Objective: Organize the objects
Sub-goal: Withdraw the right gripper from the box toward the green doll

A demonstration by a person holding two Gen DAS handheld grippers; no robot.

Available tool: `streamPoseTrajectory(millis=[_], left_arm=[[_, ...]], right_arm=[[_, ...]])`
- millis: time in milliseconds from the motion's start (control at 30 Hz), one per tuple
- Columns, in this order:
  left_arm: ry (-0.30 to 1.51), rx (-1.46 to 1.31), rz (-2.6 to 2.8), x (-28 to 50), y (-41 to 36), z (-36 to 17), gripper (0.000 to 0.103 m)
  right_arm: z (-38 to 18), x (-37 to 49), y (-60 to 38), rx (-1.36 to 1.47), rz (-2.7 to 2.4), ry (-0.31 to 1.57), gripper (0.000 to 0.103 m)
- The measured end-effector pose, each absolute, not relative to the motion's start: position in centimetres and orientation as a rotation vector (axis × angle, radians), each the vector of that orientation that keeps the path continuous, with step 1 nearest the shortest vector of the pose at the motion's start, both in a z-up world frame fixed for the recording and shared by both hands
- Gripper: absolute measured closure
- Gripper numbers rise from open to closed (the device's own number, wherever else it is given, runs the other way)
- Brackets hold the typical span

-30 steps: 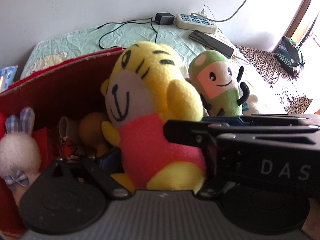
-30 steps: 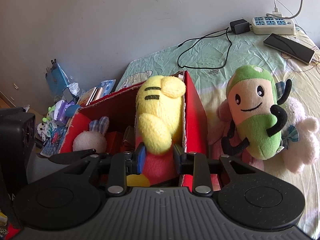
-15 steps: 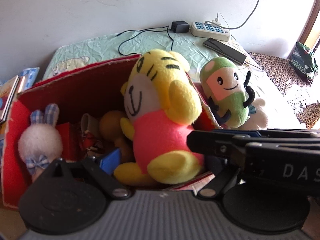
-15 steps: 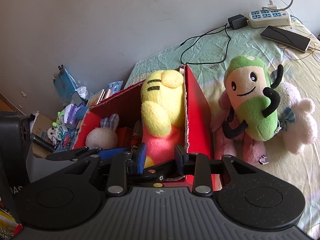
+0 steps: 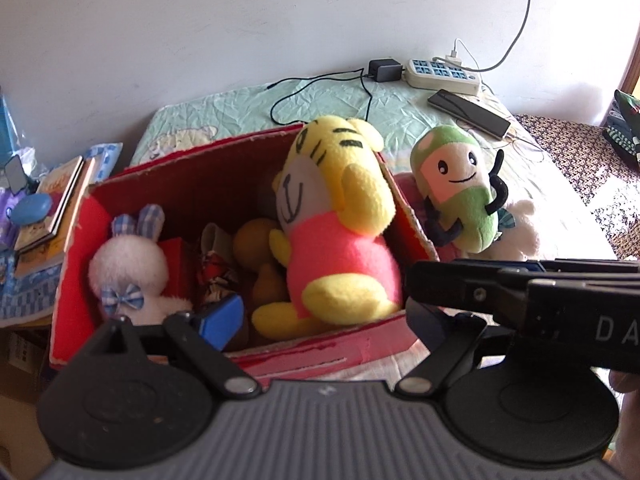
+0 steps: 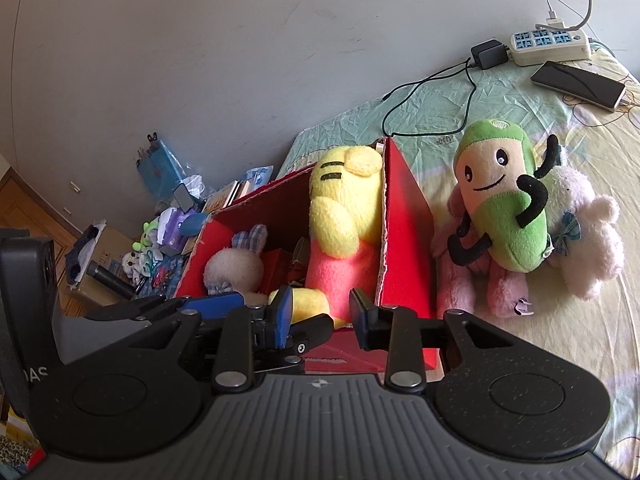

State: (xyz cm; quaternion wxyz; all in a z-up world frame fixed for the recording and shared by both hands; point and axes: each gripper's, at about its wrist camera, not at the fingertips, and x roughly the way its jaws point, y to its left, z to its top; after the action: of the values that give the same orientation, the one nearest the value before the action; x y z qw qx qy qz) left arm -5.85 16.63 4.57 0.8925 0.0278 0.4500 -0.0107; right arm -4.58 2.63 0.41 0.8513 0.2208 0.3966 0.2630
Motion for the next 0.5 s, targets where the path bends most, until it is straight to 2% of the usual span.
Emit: streamPoseTrajectory(millis=[500], left_arm=[[0.957,0.044,0.015,-7.6,13.8,4.6,0.015]], right_arm=[[0.2,-5.6,0.7,0.450,0.615,0.853,0.067]])
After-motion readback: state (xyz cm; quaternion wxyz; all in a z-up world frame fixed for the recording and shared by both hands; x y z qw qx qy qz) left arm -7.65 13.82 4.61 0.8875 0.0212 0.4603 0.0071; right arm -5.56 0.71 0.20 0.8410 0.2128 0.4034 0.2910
